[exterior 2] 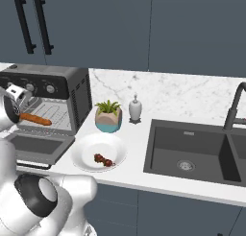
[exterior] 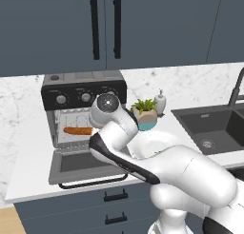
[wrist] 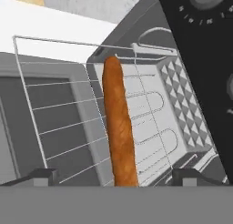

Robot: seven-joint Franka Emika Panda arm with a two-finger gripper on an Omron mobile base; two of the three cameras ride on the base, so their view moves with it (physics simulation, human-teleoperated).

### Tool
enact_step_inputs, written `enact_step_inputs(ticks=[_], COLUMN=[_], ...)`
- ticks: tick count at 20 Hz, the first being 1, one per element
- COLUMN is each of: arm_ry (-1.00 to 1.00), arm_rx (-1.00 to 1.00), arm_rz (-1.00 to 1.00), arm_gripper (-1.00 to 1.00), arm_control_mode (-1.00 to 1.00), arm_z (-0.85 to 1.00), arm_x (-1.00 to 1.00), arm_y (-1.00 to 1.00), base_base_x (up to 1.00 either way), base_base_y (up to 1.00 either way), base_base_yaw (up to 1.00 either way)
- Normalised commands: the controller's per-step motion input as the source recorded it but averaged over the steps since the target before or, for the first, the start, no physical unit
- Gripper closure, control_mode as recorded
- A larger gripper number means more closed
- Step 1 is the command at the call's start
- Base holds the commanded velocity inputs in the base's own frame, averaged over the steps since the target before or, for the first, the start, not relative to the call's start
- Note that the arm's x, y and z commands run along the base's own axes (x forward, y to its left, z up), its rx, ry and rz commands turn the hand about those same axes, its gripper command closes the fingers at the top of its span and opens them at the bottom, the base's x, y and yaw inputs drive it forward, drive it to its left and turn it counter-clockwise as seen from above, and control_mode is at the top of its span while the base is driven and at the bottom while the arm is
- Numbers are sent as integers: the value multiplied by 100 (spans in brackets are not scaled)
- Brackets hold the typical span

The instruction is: Pick up the kebab skewer and baguette bread, and place them inside the toaster oven. Close the toaster oven door and start by setting the timer.

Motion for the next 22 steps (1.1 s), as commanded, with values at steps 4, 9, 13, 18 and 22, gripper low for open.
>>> enact_step_inputs(ticks=[4,9,13,18,22], arm_ry=[28,29,25,32,29], arm_rx=[15,4,0,-1,-7], arm_rz=[-21,-19,-15,-18,-13], arm_gripper=[-100,-100,-100,-100,-100], arm_control_mode=[-100,-100,-100,-100,-100], arm_z=[24,10,0,0,-2], arm_x=[-66,-67,-67,-27,0], arm_y=[-95,-100,-100,-100,-100], base_base_x=[0,0,0,0,0], base_base_y=[0,0,0,0,0], base_base_yaw=[0,0,0,0,0])
